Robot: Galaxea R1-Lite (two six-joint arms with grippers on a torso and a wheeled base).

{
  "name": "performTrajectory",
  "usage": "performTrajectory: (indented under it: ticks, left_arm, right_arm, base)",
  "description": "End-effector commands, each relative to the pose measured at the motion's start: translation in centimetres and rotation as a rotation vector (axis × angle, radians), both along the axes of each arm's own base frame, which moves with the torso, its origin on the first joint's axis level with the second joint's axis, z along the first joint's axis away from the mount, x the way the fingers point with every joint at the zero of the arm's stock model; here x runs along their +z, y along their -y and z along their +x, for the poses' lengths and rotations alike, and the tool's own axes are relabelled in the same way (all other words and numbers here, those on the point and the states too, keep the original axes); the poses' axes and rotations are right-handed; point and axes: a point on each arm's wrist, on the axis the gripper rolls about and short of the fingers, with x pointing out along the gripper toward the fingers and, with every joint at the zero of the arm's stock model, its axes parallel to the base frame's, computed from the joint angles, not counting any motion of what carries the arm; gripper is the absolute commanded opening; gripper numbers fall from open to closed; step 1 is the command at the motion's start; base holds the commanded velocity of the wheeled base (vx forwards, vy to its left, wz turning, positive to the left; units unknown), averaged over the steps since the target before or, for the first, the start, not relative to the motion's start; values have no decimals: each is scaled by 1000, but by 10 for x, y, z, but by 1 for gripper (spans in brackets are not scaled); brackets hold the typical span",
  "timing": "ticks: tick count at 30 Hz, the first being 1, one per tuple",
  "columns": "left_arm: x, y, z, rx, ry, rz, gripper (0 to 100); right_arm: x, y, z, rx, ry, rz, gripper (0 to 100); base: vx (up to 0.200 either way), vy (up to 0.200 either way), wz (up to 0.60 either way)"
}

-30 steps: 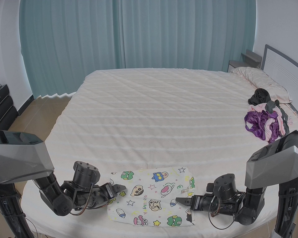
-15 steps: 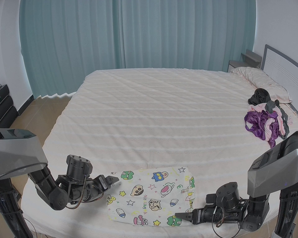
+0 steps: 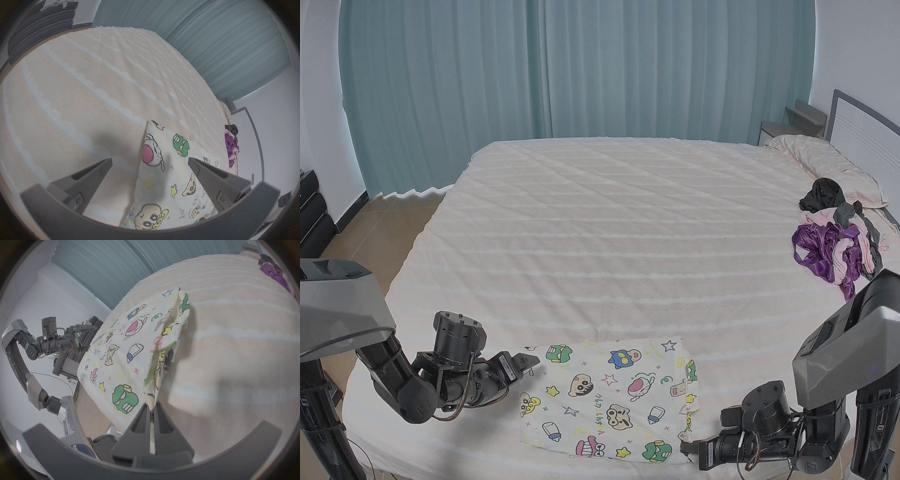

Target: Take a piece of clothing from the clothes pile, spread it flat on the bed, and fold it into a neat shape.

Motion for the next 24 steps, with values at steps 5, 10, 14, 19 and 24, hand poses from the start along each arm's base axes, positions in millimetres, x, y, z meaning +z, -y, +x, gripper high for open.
performTrajectory:
  ticks: [5,10,14,19,24]
  left_arm:
    - [6,1,4,31,37,10,100]
    - [21,5,3,59,71,-58,100]
    - [32,14,-1,59,88,-114,100]
    - [35,28,-5,50,77,-168,100]
    - [21,39,-12,14,21,-143,100]
  right_arm:
    - [1,5,-4,17,3,-27,0]
    - [2,5,-3,13,10,-25,100]
    - [3,3,-1,10,40,-9,100]
    - [4,2,2,-2,66,7,100]
    - [6,1,14,-70,123,5,100]
  base:
    - [0,0,0]
    - [0,0,0]
    - [0,0,0]
    - [0,0,0]
    - [0,0,0]
